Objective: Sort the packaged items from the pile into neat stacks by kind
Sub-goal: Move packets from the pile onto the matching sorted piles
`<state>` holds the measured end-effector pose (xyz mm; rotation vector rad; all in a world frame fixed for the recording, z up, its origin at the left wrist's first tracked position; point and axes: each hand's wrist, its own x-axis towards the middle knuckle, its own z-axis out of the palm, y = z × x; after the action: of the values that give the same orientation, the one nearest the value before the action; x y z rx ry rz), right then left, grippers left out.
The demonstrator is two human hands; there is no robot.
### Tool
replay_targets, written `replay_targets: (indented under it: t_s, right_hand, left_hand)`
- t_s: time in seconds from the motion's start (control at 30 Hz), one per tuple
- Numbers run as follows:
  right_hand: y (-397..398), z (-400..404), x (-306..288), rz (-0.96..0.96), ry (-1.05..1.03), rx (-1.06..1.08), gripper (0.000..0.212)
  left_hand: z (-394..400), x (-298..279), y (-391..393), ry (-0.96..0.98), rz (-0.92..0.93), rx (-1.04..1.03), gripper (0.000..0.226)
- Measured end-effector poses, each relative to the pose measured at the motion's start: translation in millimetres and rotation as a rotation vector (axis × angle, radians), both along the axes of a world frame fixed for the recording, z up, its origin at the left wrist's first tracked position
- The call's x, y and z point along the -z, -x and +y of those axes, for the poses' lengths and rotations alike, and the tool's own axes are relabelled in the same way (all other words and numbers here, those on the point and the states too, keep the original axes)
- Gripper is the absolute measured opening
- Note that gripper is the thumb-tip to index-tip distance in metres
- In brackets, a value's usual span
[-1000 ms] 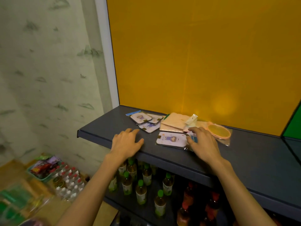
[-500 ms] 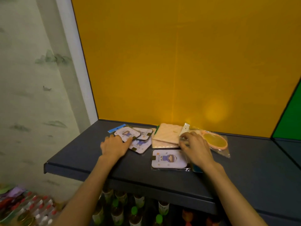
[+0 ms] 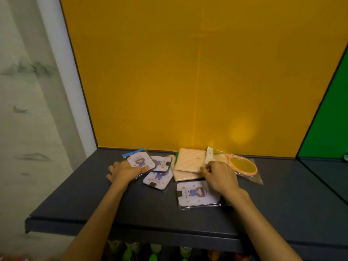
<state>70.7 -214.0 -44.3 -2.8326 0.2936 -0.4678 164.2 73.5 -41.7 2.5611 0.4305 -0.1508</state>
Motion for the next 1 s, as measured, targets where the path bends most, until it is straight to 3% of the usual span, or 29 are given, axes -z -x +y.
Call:
replay_targets:
  t_s: [0.1, 0.2, 0.3, 0.5, 0.6, 0.67, 0.73, 0.87, 1.0]
  right_hand:
    - [-4, 7, -4, 0.036, -0.006, 0.099, 0.045]
    - [-10, 18, -4, 0.065, -0.005, 0.191, 0.057]
    - [-17, 29, -4, 0.079, -0.039, 0.261, 0.065]
    - [-24, 33, -10, 0.054, -0.161, 0.322, 0.058]
    - [-27, 28, -8, 0.040, -0.358, 0.312, 0.058]
    - [-31, 25, -5, 0.040, -0.537, 0.259, 0.055]
    - [-36, 23, -4, 0.025, -0.717, 0.191, 0.046]
    - [-35, 28, -15, -0.016, -1.291, 0.105, 0.029]
    - [-16, 31, -23, -0.060, -1.470, 0.098, 0.017]
  left_hand:
    - [13, 6, -11, 0.117, 0.061, 0.017, 0.089]
    - [25, 29, -35, 0.267, 0.030, 0.017, 0.096]
    - [21, 3, -10, 0.318, 0.036, 0.049, 0.101]
    - [29, -13, 1, 0.481, -0.011, 0.026, 0.089]
    - [29, -16, 12, 0.722, -0.020, -0.007, 0.041]
    - [29, -17, 17, 0.863, -0.008, -0.015, 0.025]
    - [30, -19, 23, 0.959, -0.001, -0.012, 0.021]
    - [32, -15, 28, 1.074, 0.010, 0.007, 0.018]
    - [27, -15, 33, 1.150, -0.002, 0.046, 0.016]
